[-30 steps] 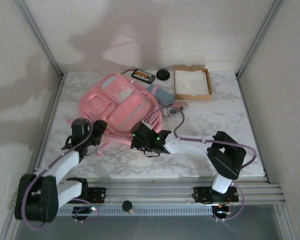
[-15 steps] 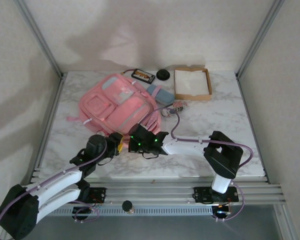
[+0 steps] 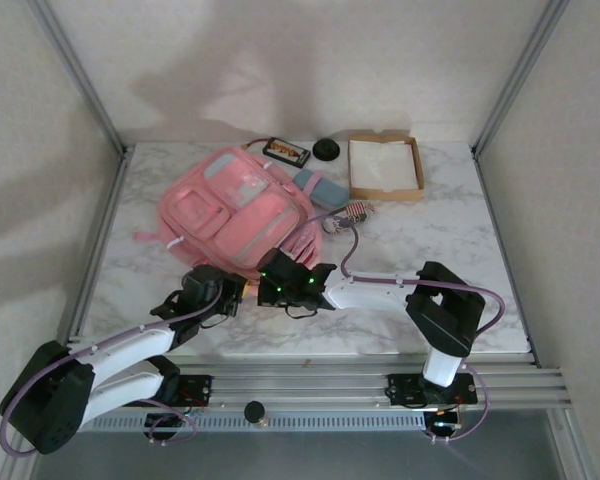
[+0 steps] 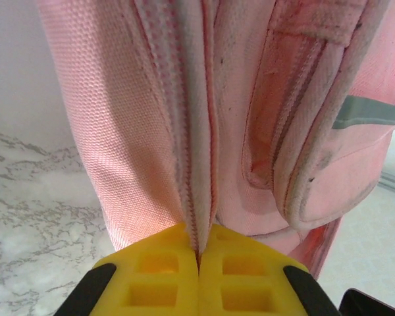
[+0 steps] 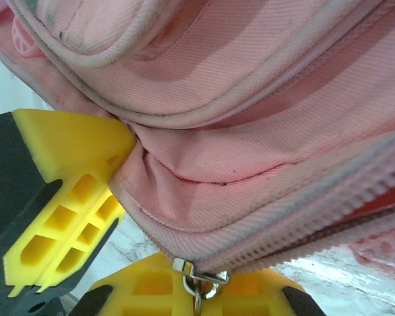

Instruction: Pack books, pencil case, and school supplies into a backpack

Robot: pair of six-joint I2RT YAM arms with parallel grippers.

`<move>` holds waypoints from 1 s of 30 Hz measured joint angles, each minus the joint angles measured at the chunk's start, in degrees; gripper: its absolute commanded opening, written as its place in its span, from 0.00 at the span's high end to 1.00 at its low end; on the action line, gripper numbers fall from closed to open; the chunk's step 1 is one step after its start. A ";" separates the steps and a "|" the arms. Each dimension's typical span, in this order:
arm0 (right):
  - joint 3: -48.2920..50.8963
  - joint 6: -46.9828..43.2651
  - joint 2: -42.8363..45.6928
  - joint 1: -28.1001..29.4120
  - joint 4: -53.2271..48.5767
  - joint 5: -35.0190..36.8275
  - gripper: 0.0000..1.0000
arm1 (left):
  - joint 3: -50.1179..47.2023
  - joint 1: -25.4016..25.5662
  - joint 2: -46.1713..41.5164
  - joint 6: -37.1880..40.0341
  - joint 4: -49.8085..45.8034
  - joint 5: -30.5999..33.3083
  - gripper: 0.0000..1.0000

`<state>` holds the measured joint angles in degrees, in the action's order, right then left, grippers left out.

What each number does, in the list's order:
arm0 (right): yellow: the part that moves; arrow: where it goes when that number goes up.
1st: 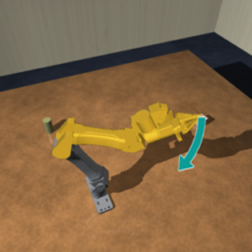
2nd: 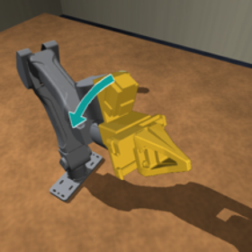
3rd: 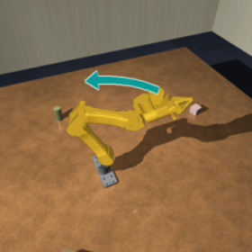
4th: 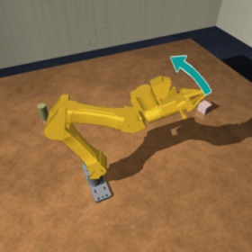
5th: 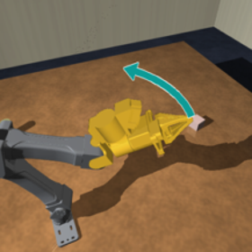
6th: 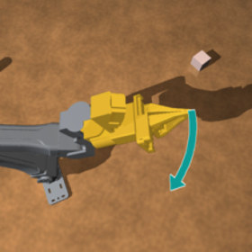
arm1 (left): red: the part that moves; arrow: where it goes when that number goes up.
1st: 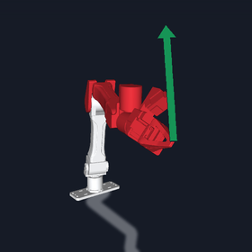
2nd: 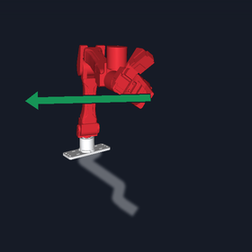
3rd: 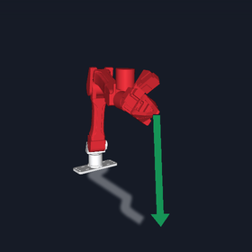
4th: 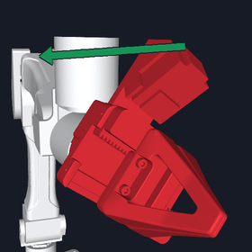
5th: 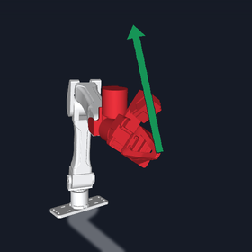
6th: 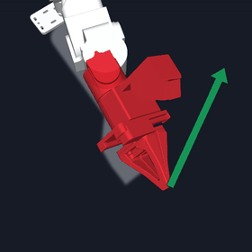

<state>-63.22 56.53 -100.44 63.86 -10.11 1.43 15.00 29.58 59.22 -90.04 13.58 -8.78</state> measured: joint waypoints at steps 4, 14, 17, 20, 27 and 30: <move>1.38 0.20 1.86 -1.49 -0.22 -0.09 1.00 | 0.79 -4.50 -2.75 4.42 -5.05 -1.60 1.00; 9.29 -0.46 13.20 -14.05 1.62 -4.81 1.00 | 6.54 -24.44 -0.35 22.40 -17.14 -5.14 1.00; 9.11 -2.43 13.57 -16.22 -1.03 -4.09 1.00 | 10.16 -30.64 3.21 28.09 -19.58 -3.30 1.00; 7.91 -4.55 11.93 -15.69 -2.93 -4.09 1.00 | 14.64 -33.70 7.37 32.20 -20.90 -1.97 0.98; 4.74 -12.22 7.78 -12.11 -2.62 -4.50 0.98 | 15.76 -33.88 5.86 36.02 -21.35 -2.67 0.42; 1.55 -18.47 5.68 -11.04 -1.66 -5.46 0.81 | 15.37 -33.81 0.59 35.21 -21.77 -3.61 0.41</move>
<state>-61.67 38.06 -94.76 52.82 -11.77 -4.03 30.37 -4.23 59.81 -54.83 -8.19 -12.38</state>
